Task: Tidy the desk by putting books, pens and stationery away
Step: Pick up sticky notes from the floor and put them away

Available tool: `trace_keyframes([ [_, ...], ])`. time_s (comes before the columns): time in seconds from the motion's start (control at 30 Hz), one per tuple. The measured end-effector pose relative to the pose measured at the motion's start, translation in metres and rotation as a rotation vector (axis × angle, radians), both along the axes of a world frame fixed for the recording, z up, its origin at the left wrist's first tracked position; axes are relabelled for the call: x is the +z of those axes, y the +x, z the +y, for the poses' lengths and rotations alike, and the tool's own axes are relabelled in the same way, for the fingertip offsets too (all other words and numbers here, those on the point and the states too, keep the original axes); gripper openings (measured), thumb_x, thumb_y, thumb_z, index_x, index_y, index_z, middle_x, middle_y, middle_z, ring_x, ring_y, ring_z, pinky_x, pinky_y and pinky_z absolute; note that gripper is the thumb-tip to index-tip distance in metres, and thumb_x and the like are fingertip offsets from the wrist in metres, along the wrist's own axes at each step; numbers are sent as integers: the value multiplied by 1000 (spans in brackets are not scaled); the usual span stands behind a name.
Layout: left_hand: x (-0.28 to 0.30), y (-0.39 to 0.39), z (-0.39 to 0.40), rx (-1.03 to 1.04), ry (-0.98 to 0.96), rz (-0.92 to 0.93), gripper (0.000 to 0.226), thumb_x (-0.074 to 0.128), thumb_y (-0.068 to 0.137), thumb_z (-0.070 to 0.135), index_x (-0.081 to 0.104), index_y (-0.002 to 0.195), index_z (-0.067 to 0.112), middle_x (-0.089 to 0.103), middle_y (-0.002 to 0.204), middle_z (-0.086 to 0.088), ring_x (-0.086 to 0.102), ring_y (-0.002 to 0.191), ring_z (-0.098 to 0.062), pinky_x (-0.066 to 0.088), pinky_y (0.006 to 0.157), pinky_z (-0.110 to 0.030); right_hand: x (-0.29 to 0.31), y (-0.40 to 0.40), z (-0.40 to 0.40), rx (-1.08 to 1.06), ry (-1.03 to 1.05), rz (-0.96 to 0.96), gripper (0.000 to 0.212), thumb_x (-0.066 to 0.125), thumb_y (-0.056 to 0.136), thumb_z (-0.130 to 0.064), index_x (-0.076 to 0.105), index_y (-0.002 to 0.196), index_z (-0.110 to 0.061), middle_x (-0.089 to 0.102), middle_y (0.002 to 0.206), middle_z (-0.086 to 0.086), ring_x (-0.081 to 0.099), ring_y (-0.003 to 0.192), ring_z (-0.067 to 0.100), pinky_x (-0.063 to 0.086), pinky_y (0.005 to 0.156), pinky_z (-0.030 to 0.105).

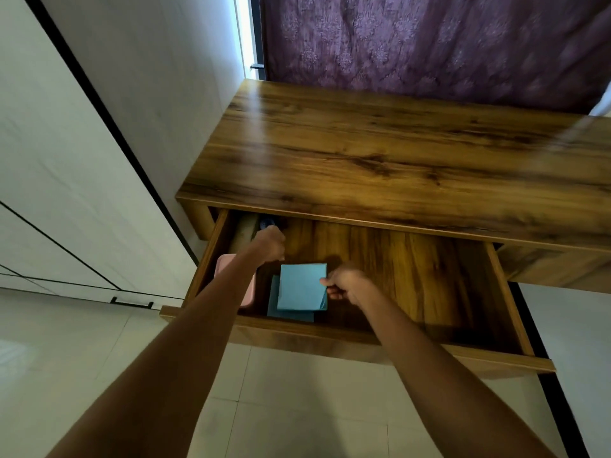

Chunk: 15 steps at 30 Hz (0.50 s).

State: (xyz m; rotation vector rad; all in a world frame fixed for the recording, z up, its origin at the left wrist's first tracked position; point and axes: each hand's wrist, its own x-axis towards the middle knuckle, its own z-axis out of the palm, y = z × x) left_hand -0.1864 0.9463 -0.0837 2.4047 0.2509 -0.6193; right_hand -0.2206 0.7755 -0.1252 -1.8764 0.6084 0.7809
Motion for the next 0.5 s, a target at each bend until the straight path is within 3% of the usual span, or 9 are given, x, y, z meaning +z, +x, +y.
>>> trace_keyframes([
  [0.1,-17,-7,-3,-165,57,37,40,49,91,-2,49,131,3,53,130,-18,55,114,-30,49,96,-36,-14,-10,15,21,6,37,4,58,91,-2,59,94,-1,54,72,5,49,58,11,44,51,21],
  [0.17,-25,-14,-6,-215,89,72,42,48,91,-3,47,132,2,49,135,-18,50,121,-32,44,103,-40,-19,-11,21,4,11,23,8,58,90,0,60,97,0,54,71,6,49,56,12,44,51,22],
  [0.37,-37,-28,-12,-357,223,12,34,47,95,5,45,129,0,47,134,-20,50,121,-32,42,97,-37,-23,-9,27,70,-139,-36,17,69,84,-8,54,77,-5,56,65,7,53,53,14,48,52,25],
  [0.43,-37,-28,-12,-388,138,-38,28,50,94,9,52,123,7,51,129,-15,51,120,-29,43,99,-38,-9,-9,20,153,-185,-83,16,68,85,-14,53,83,-7,58,73,6,58,62,15,47,53,25],
  [0.5,-30,-27,-14,-385,-27,-117,15,57,91,11,61,102,20,59,116,-6,55,115,-24,46,100,-41,16,-5,6,294,-240,-144,17,66,86,-17,58,96,-7,61,82,4,61,74,16,48,61,26],
])
